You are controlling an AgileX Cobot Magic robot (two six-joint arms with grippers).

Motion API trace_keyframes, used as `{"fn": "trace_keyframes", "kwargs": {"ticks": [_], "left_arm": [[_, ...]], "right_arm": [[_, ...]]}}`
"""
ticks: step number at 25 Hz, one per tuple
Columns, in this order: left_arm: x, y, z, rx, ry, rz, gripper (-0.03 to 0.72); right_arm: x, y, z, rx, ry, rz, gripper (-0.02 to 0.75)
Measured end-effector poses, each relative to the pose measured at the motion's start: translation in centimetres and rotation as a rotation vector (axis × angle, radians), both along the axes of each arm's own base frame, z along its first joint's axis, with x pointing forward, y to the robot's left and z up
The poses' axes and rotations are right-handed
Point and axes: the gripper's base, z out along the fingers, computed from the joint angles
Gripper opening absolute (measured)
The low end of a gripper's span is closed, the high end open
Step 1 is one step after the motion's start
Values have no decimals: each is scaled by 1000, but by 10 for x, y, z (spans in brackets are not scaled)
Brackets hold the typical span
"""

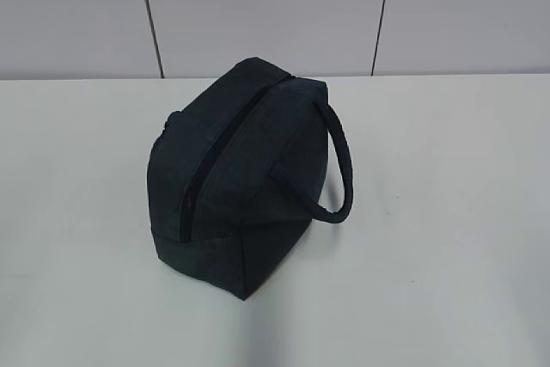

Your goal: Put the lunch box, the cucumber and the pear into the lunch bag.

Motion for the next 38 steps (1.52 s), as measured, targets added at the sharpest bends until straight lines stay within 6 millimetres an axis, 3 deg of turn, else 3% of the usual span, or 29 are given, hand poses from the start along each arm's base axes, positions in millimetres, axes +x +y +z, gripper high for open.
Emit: {"fn": "trace_keyframes", "kwargs": {"ticks": [8, 15, 19, 38], "left_arm": [[0, 0, 0, 0, -1, 28, 384], [-2, -4, 0, -2, -1, 346, 384], [-3, -6, 0, -2, -1, 463, 384], [-2, -6, 0, -2, -1, 429, 382]], "right_arm": [[0, 0, 0, 0, -2, -11, 405], [0, 2, 0, 1, -4, -151, 405], [0, 2, 0, 1, -4, -144, 405], [0, 2, 0, 1, -4, -139, 405]]}}
